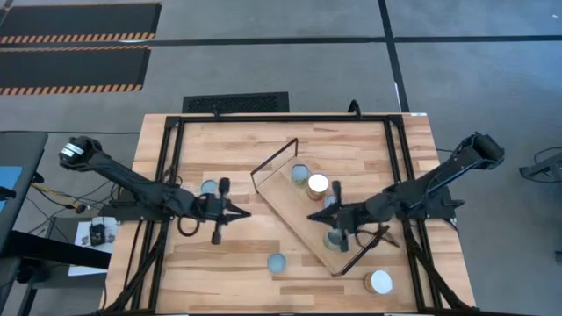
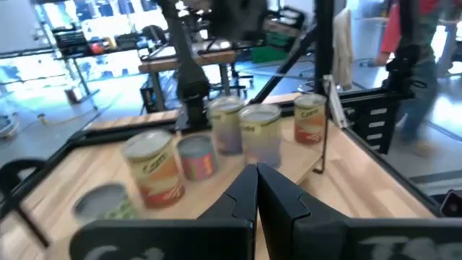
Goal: Pick and place cans onto a shelf
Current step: Put the small canned oranges on the shelf
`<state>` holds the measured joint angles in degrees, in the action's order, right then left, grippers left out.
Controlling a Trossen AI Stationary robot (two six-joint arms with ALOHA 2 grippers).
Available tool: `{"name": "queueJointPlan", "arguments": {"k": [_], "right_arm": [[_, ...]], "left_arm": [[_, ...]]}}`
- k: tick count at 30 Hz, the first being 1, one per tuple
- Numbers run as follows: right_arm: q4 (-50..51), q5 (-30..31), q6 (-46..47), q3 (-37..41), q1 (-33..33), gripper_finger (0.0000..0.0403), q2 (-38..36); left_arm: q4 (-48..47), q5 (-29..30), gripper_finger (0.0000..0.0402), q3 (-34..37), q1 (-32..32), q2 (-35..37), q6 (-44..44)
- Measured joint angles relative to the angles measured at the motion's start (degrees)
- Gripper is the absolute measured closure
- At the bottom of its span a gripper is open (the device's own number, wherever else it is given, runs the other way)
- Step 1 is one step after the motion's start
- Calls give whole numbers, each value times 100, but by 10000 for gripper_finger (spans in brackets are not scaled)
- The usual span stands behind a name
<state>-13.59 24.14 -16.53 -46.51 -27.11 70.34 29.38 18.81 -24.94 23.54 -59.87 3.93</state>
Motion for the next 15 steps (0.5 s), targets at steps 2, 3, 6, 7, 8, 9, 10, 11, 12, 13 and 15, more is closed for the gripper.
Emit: {"name": "queueJointPlan", "arguments": {"k": [2, 3, 6, 7, 8, 9, 10, 11, 12, 13, 15], "right_arm": [[223, -14, 27, -275, 0, 391, 316], [363, -49, 63, -424, 0, 391, 465], [814, -320, 250, -914, 24, 391, 867], [945, -420, 311, -1086, 25, 391, 1008], [1050, -513, 353, -1254, 26, 391, 1149], [1196, -585, 390, -1398, 26, 391, 1280], [1375, -712, 444, -1549, 26, 391, 1417], [1475, -832, 454, -1713, 26, 390, 1581], [1591, -903, 463, -1871, 26, 390, 1726], [1714, -953, 474, -2020, 26, 389, 1875], [1911, -1015, 529, -2330, 26, 385, 2208]], "left_arm": [[12, 92, 401, 226, 4, 215, -62], [23, 129, 401, 319, 4, 294, -85], [-80, 213, 401, 489, 4, 473, -152], [-91, 228, 401, 515, 4, 509, -162], [-89, 237, 401, 532, 4, 536, -164], [-91, 245, 401, 535, 4, 546, -162], [-91, 247, 401, 535, 4, 548, -162], [-92, 245, 401, 535, 4, 548, -162], [-99, 245, 401, 535, 4, 548, -162], [-100, 245, 401, 535, 4, 548, -162], [-153, 245, 401, 535, 4, 548, -196]]}}
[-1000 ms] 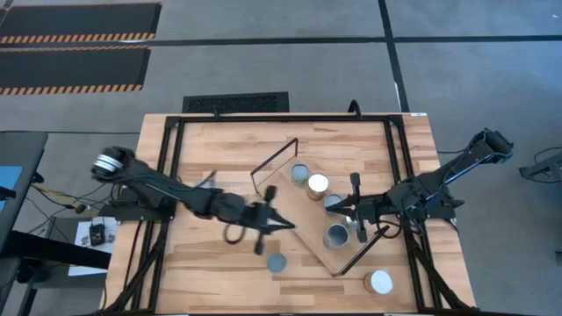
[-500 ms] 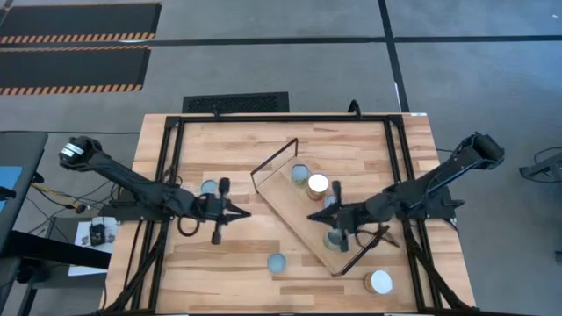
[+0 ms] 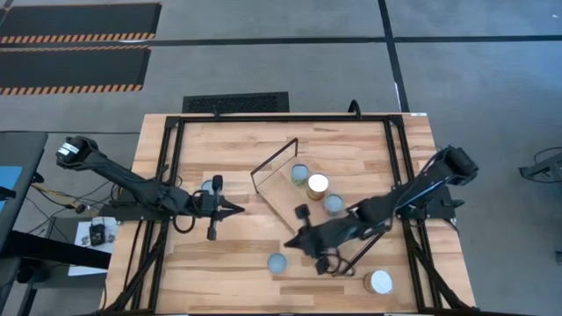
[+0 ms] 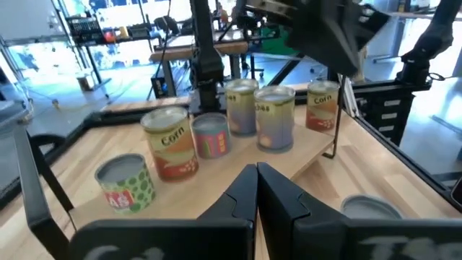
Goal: Pick and place cans onto a shelf
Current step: Put the small canned oranges on the shelf
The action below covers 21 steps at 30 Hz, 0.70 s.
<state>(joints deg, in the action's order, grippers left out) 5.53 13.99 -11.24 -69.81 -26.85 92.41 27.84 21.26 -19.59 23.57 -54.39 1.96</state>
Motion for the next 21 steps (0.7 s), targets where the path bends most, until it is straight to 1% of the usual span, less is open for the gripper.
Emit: {"name": "queueJointPlan", "arguments": {"k": [4, 10, 15, 18, 21], "right_arm": [[566, -364, 140, -653, 0, 362, 685], [1575, -931, 276, -1694, -64, 307, 1673], [2333, -1185, 330, -2488, -142, 266, 2367], [2728, -1335, 327, -2803, -138, 253, 2699], [2951, -1386, 327, -2971, -112, 250, 2909]], "left_arm": [[-21, 0, 401, 0, -1, -2, -123], [-162, 17, 401, 0, -2, -2, -214], [-330, 52, 401, 0, -2, -2, -426], [-339, 52, 401, 0, 1, -2, -480], [-397, 61, 401, 0, 52, -2, -481]]}}
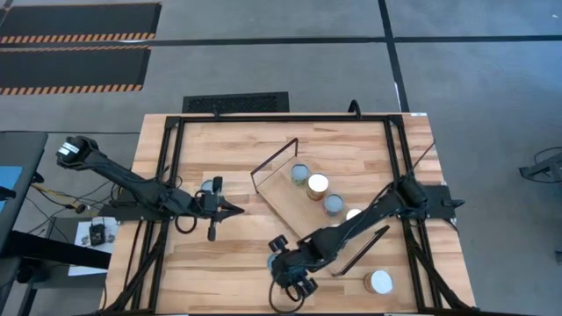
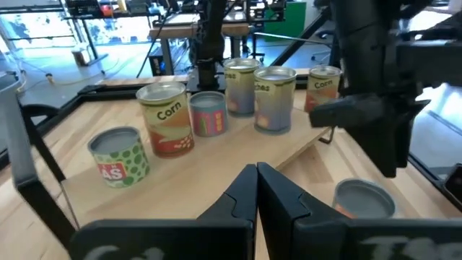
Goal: Pick and place cans onto a shelf
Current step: Put the small canned oranges on the shelf
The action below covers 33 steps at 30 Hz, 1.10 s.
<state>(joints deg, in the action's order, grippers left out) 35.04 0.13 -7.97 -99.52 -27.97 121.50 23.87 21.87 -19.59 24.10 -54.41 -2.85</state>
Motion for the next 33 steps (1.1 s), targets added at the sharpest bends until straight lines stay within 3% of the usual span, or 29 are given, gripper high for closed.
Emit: {"name": "queueJointPlan", "arguments": {"k": [22, 30, 33], "right_arm": [[416, -44, -221, -71, 355, 310, 417], [566, -11, -262, -155, 497, 387, 378], [850, -4, -261, -408, 534, 390, 343]], "left_arm": [[-84, 131, 401, 0, 101, -2, 39], [-91, 144, 401, 0, 101, -2, 9], [-101, 144, 401, 0, 101, -2, 4]]}}
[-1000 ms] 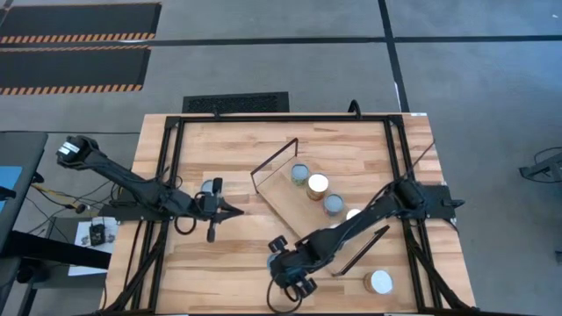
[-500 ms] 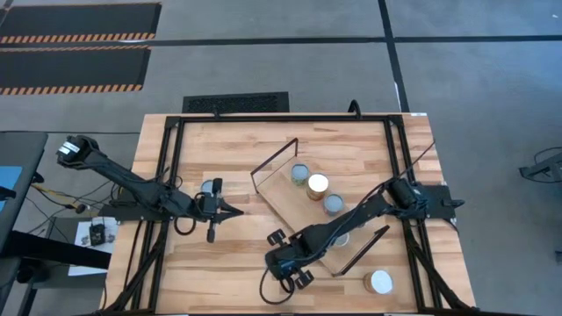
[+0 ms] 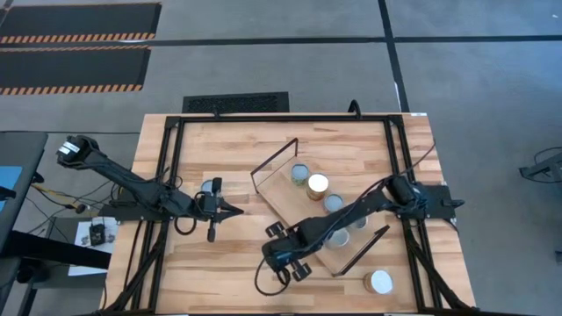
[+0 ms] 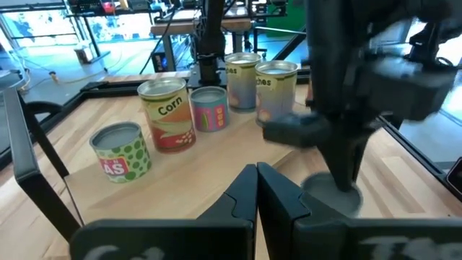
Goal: Pick and place cans onto a shelf
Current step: Put the small canned oranges on the shelf
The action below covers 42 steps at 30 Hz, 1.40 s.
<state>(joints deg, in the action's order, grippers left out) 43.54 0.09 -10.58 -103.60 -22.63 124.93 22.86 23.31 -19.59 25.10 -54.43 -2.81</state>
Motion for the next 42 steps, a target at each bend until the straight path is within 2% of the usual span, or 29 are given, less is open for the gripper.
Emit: {"name": "queueJointPlan", "arguments": {"k": [3, 6, 9, 13, 18, 24, 32, 42], "right_arm": [[281, 39, 12, -326, 67, 380, -101], [602, 400, 12, -601, 118, 384, -303], [903, 788, 140, -694, 283, 392, -553], [1128, 893, 297, -688, 682, 388, -838], [1299, 846, 333, -502, 1268, 387, -887], [1106, 514, 219, 11, 1780, 389, -840], [730, 406, 113, 182, 2151, 388, -840], [720, 285, 106, 182, 2345, 386, -840]], "left_arm": [[-2, 0, 401, -2, 0, 0, -2], [-20, 0, 401, -2, 0, 0, -31], [-46, 0, 401, -2, 0, 0, -83], [-77, 2, 401, -2, 0, -2, -90], [-92, 2, 401, -2, 0, -2, -103], [-107, 2, 401, -2, 0, -2, -199], [-120, 2, 401, -2, 0, -2, -247], [-117, 2, 401, -2, 0, -2, -240]]}}
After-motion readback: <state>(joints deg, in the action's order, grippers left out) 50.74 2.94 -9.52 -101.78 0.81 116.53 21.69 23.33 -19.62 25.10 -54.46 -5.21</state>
